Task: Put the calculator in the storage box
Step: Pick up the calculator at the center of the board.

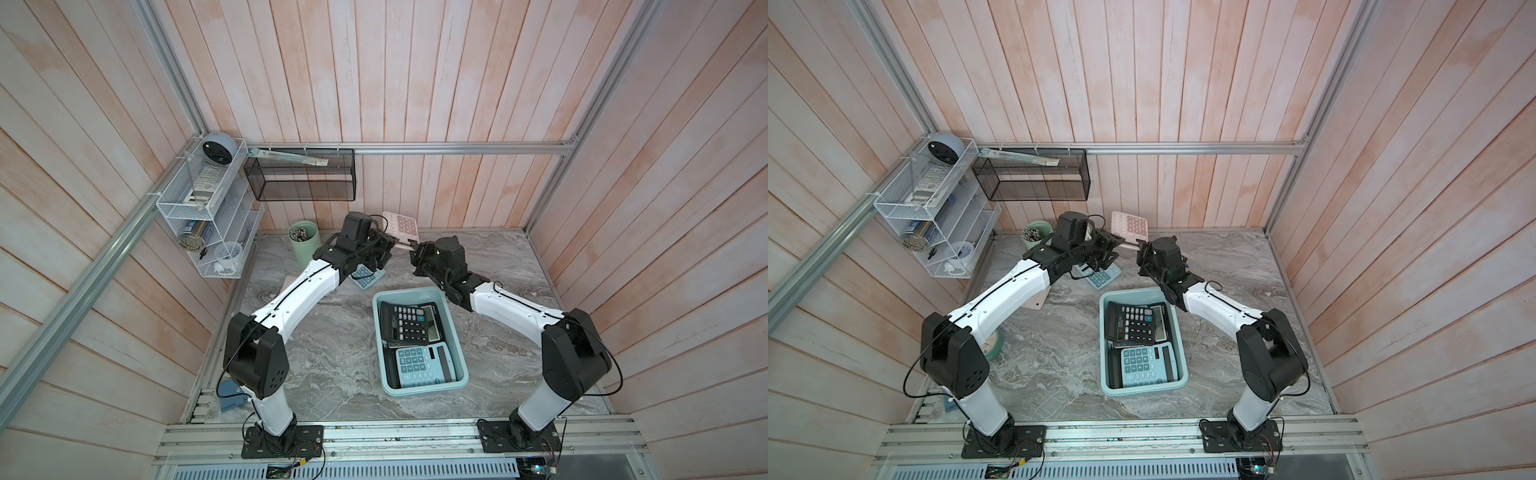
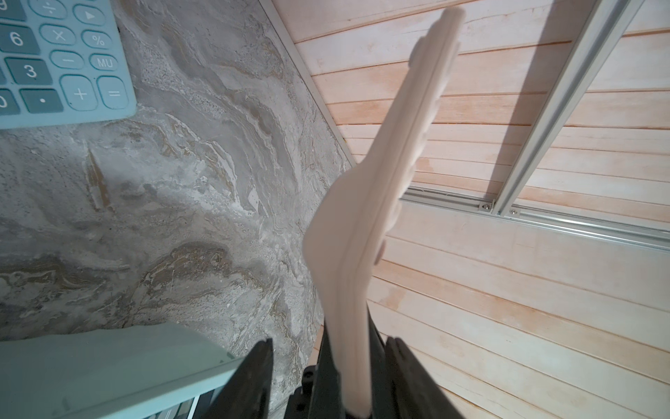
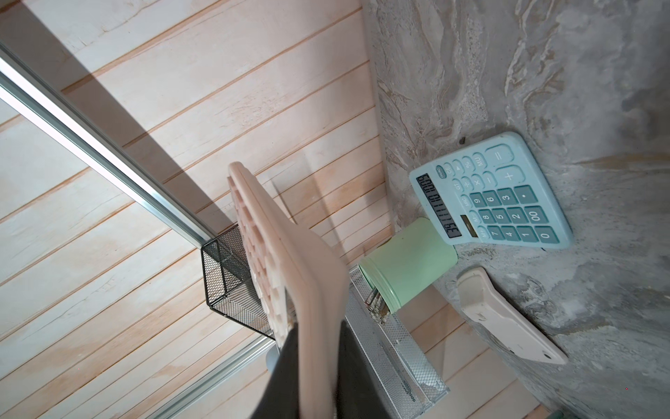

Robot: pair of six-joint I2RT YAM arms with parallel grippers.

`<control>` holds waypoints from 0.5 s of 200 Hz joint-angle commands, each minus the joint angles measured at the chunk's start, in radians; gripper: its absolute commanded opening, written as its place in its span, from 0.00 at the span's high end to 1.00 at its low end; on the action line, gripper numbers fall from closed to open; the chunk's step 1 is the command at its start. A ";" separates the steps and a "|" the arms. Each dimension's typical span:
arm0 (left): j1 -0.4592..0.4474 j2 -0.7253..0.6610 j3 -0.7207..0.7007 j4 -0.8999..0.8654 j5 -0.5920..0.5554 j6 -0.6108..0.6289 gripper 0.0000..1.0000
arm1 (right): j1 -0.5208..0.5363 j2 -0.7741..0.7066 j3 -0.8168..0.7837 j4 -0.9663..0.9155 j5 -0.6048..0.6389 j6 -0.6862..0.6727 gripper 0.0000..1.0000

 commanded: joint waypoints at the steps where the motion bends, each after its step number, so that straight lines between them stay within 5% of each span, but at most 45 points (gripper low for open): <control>1: -0.007 0.025 0.020 -0.010 -0.001 0.004 0.64 | 0.015 -0.009 0.026 0.013 0.013 0.060 1.00; 38: -0.007 0.023 0.022 -0.005 0.002 -0.010 1.00 | 0.026 -0.015 0.023 0.009 0.011 0.046 1.00; 74: -0.005 0.022 0.024 -0.011 0.005 -0.012 1.00 | 0.026 -0.024 0.005 0.049 0.002 0.000 1.00; 100: 0.013 0.015 0.044 -0.054 0.028 0.021 1.00 | -0.008 -0.053 -0.033 0.081 -0.058 -0.081 0.66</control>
